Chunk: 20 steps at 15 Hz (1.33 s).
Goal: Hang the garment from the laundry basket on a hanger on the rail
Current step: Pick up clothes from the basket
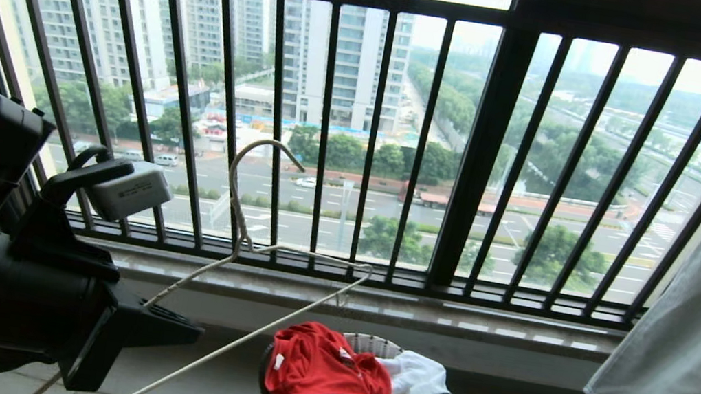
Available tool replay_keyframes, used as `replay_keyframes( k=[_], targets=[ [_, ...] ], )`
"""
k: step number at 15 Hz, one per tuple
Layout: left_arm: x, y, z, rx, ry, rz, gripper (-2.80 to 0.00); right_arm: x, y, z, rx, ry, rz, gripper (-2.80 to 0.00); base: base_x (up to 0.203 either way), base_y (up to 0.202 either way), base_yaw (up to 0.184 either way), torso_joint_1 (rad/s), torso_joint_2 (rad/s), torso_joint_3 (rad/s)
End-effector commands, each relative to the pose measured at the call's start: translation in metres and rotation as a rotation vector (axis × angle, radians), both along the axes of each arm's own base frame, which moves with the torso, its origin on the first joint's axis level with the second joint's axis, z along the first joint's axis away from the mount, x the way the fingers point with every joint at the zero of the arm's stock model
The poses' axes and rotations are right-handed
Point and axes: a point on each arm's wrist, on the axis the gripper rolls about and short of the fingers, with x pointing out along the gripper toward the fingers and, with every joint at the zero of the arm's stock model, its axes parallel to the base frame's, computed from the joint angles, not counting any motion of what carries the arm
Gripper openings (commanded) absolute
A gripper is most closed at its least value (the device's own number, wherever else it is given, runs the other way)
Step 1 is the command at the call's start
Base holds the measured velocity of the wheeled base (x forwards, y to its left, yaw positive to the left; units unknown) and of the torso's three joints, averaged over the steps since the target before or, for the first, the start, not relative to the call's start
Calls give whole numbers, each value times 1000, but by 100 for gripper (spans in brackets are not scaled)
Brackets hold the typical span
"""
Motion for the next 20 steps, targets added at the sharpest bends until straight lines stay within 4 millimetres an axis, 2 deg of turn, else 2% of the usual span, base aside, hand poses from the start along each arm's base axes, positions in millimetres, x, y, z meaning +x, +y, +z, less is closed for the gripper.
replay_keyframes(
  k=[1, 7, 20],
  targets=[
    [-1, 0, 0, 1, 2, -3, -280, 0, 0, 0, 0, 1, 0, -280, 0, 0, 0, -102, 458, 370],
    [-1, 1, -1, 4, -3, -7, -280, 0, 0, 0, 0, 1, 0, -280, 0, 0, 0, -47, 328, 279],
    [-6, 3, 2, -4, -18, -9, -280, 0, 0, 0, 0, 1, 1, -280, 0, 0, 0, -1, 9, 8]
  ],
)
